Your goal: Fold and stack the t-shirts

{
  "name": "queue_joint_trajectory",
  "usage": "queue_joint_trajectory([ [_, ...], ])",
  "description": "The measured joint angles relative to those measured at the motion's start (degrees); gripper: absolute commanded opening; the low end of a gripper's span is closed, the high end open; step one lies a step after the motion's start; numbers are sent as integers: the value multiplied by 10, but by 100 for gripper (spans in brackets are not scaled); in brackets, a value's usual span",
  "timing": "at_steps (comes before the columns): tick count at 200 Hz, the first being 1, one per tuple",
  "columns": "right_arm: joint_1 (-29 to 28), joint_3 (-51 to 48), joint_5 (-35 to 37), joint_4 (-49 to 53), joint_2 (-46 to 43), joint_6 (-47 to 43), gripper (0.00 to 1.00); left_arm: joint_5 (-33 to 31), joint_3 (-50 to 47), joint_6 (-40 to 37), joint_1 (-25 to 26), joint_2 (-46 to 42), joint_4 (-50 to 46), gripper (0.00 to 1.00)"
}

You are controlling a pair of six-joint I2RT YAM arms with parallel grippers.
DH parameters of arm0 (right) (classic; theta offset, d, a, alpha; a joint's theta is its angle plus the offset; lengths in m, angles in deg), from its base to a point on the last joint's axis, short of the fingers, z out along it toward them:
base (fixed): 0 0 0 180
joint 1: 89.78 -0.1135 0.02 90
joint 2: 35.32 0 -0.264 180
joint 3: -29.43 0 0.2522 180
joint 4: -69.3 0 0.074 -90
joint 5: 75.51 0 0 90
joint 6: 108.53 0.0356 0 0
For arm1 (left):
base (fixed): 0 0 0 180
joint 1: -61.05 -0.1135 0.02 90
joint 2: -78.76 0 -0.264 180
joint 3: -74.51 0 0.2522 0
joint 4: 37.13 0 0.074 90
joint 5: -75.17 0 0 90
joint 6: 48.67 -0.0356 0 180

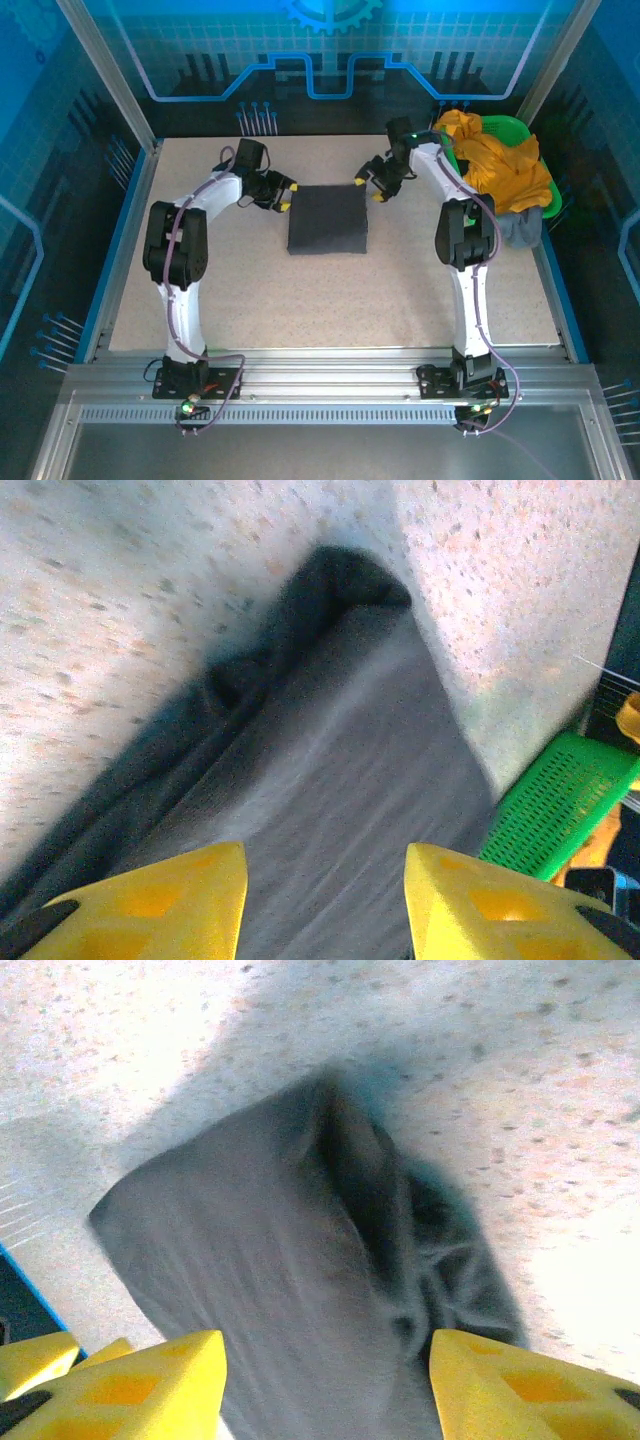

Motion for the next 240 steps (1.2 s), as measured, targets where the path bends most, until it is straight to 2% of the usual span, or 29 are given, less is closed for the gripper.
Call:
queue_joint_trajectory([
  [20, 3, -38, 16, -11, -49, -20, 59, -16, -24, -8, 0, -52, -9, 51],
  [39, 3, -147, 23, -46, -157, -37, 55, -26, -112, 0, 15, -163, 1, 51],
  [46, 3, -194, 23, -62, -205, -40, 55, -27, -146, 9, 26, -205, 4, 55],
  [67, -1, -361, 17, -138, -357, -38, 56, -44, -266, 74, 94, -322, 50, 67],
  [82, -7, -483, 2, -201, -451, -22, 60, -72, -344, 143, 161, -357, 106, 74],
  [103, -13, -620, -21, -278, -529, 5, 63, -132, -405, 236, 240, -333, 185, 76],
  [122, -13, -704, -35, -329, -566, 29, 65, -180, -409, 297, 274, -272, 261, 82],
  [151, -12, -733, -51, -348, -598, 40, 64, -250, -405, 362, 298, -190, 354, 83],
  [174, -8, -733, -64, -360, -623, 40, 64, -282, -382, 389, 308, -138, 400, 81],
  [190, -1, -734, -72, -362, -631, 40, 64, -296, -363, 409, 315, -108, 423, 76],
  [198, 3, -734, -74, -363, -631, 40, 64, -302, -355, 415, 319, -96, 434, 70],
  [214, 7, -736, -78, -363, -631, 39, 64, -313, -341, 427, 323, -71, 457, 47],
  [227, 9, -736, -82, -363, -631, 39, 63, -321, -334, 438, 323, -53, 476, 25],
  [240, 9, -736, -85, -363, -631, 39, 63, -328, -333, 443, 320, -43, 489, 12],
])
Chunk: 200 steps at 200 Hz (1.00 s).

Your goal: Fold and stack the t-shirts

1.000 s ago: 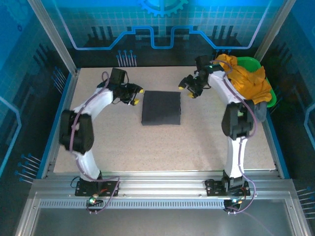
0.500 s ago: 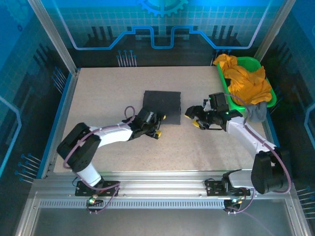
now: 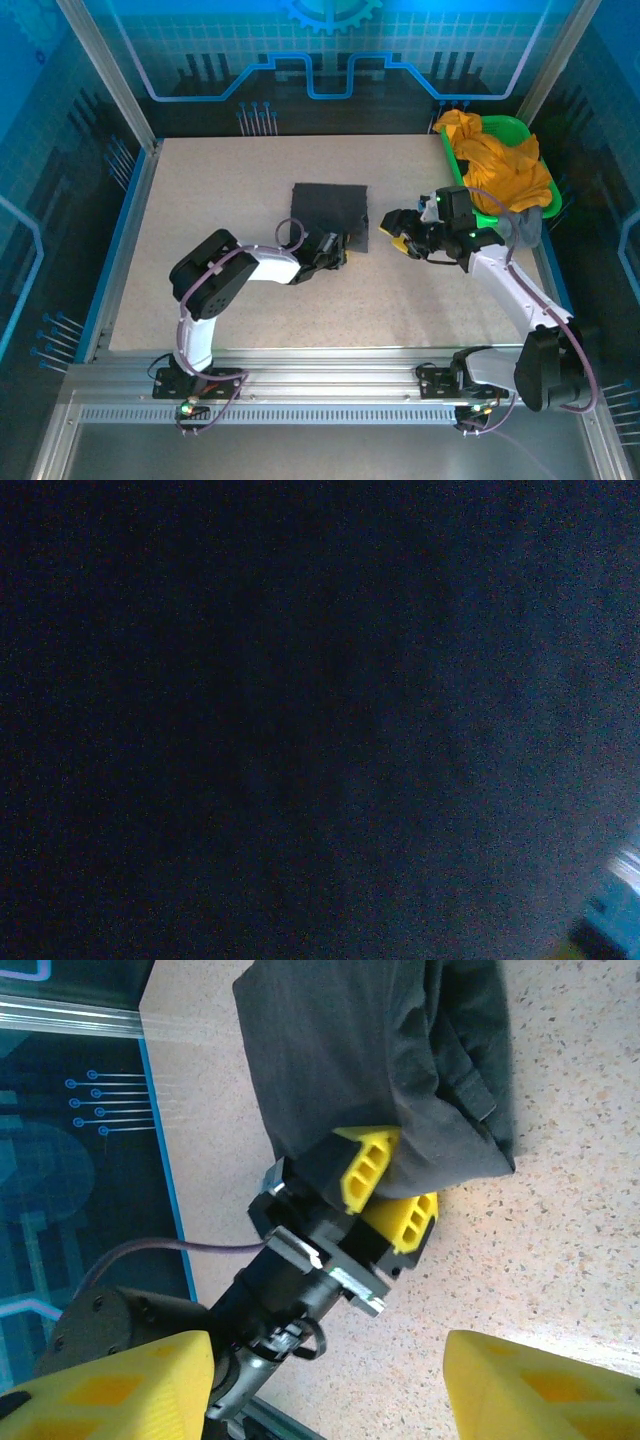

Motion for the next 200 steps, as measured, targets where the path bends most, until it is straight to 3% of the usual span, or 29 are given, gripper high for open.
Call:
queue_joint_trajectory([
  [26, 0, 0, 0, 1, 2, -3, 63, 11, -9, -8, -24, 0, 31, 4],
  [44, 2, 2, 0, 8, 4, -10, 62, 45, -31, -39, -78, -7, 50, 3],
  [90, 3, 34, -13, 22, 27, -36, 62, 163, -59, -191, -312, -49, 30, 7],
  [105, 2, 46, -23, 20, 39, -45, 62, 228, -21, -268, -400, -37, -10, 7],
  [132, 2, 64, -38, 17, 63, -56, 62, 303, 84, -400, -504, 8, -101, 7],
  [164, 1, 88, -45, 17, 92, -58, 61, 350, 192, -499, -570, 64, -185, 7],
  [200, -7, 113, -45, 17, 122, -58, 61, 374, 277, -549, -590, 123, -238, 8],
])
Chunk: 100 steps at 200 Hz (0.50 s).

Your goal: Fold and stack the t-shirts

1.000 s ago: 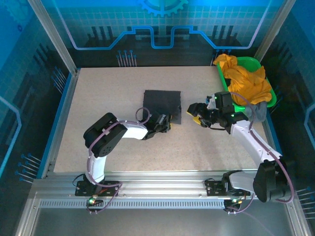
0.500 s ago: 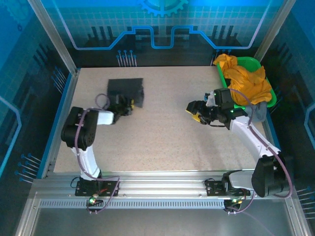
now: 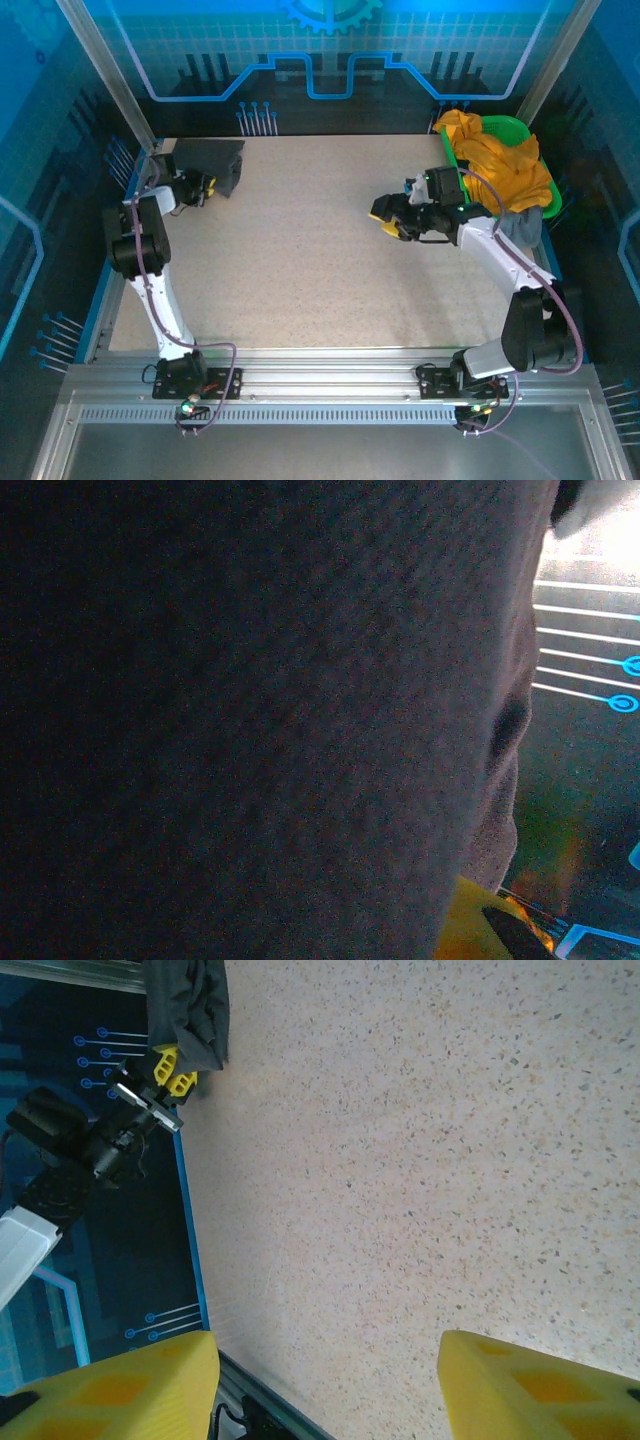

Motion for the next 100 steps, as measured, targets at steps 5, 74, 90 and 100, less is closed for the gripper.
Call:
queue_joint_trajectory([
  [5, -2, 4, 0, -1, 5, 0, 61, 2, 10, -3, 0, 7, -4, 8],
  [74, -22, 26, -11, -48, 20, 1, 62, 19, 50, -3, -1, 40, -7, 23],
  [90, -28, 26, -8, -66, 17, 3, 62, 20, 35, 8, 0, 36, 10, 48],
  [100, -33, 26, 1, -73, 11, 3, 63, 20, 12, 15, 0, 24, 21, 70],
])
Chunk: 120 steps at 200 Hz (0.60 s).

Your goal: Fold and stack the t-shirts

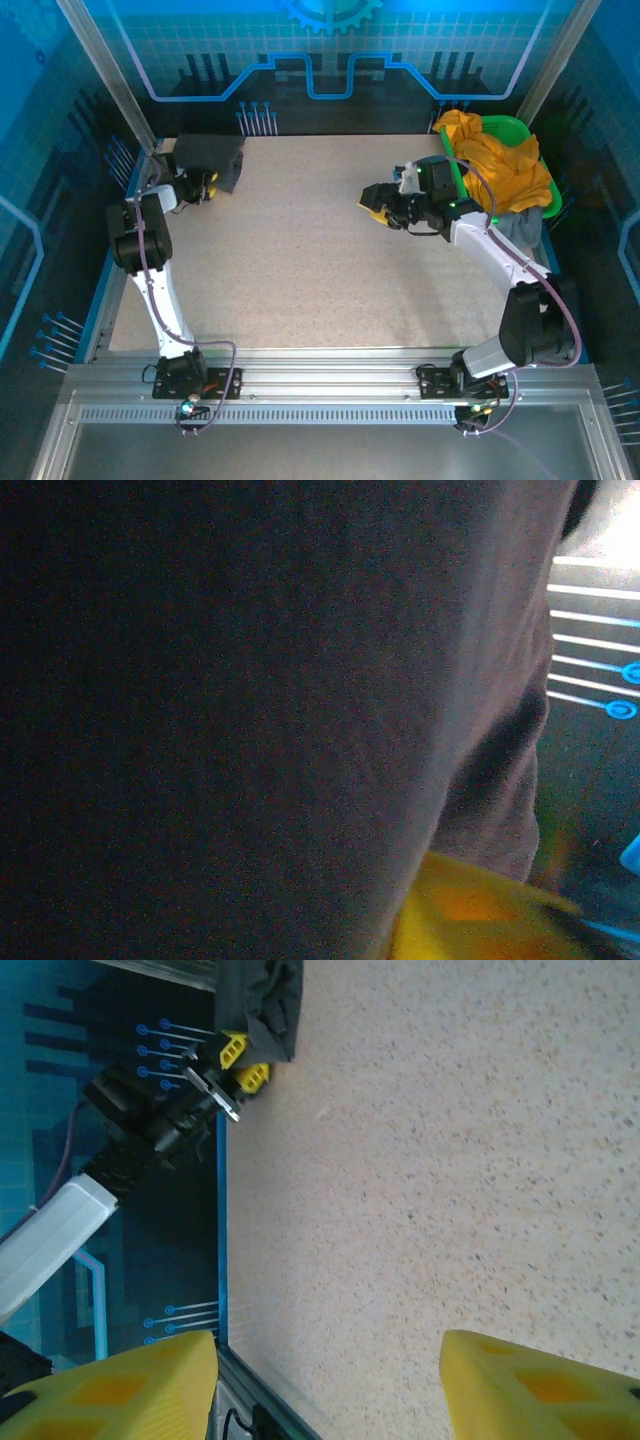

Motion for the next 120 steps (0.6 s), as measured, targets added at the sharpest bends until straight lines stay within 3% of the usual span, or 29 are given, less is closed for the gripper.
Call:
queue_joint_trajectory([
  [4, -1, 0, 3, -2, -3, 0, 64, 0, -10, 5, 0, -6, 2, 95],
  [7, -3, 0, 7, -3, -7, 1, 65, -1, -21, 7, 1, -14, 3, 98],
  [27, -10, 0, 35, -9, -35, 2, 75, -8, -92, 21, 4, -86, 11, 99],
  [33, -11, 1, 43, -9, -43, 4, 97, -15, -117, 23, 7, -119, 7, 99],
  [36, -11, 1, 47, -9, -48, -1, 100, -21, -129, 22, 9, -135, 5, 99],
  [58, -12, 10, 66, -9, -70, 2, 100, -67, -197, 27, 37, -284, -18, 99],
  [91, -10, 27, 85, -1, -73, 1, 100, -144, -308, 52, 124, -502, -20, 99],
  [120, -6, 31, 143, 53, -86, -29, 100, -262, -335, 11, 186, -611, -138, 99],
])
